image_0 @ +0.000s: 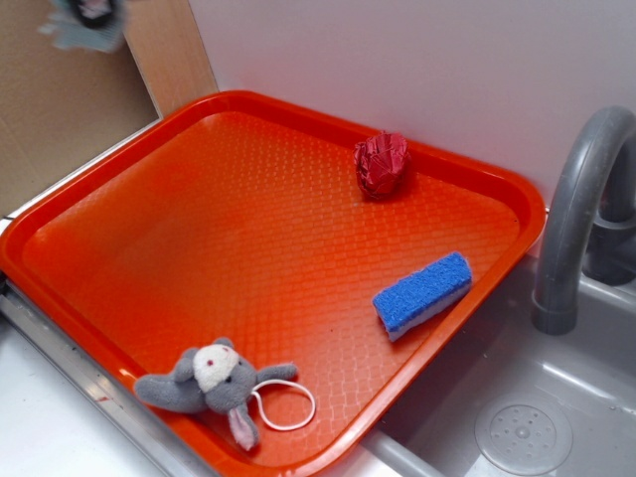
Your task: Grab the blue cloth.
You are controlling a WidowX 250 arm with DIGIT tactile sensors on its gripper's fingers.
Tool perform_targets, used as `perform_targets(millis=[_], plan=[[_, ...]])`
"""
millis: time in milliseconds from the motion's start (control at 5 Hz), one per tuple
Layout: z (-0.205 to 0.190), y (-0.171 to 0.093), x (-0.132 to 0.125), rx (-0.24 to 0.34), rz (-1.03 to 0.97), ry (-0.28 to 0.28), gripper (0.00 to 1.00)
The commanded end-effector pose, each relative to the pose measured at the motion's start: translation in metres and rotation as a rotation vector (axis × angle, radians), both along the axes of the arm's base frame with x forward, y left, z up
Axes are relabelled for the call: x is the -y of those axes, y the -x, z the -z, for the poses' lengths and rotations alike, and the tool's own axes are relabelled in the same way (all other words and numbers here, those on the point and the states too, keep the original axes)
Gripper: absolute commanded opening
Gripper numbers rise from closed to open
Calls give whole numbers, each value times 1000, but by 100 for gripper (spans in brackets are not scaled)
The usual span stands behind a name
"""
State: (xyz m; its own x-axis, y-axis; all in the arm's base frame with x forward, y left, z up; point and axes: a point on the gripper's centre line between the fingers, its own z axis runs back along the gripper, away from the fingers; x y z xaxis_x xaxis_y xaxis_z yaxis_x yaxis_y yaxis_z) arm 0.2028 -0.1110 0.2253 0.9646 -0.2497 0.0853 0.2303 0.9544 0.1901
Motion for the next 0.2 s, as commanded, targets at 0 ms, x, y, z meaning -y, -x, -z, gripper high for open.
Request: perform_targets(millis=[0], plan=[[-17, 29, 18, 92, -147, 25, 0]])
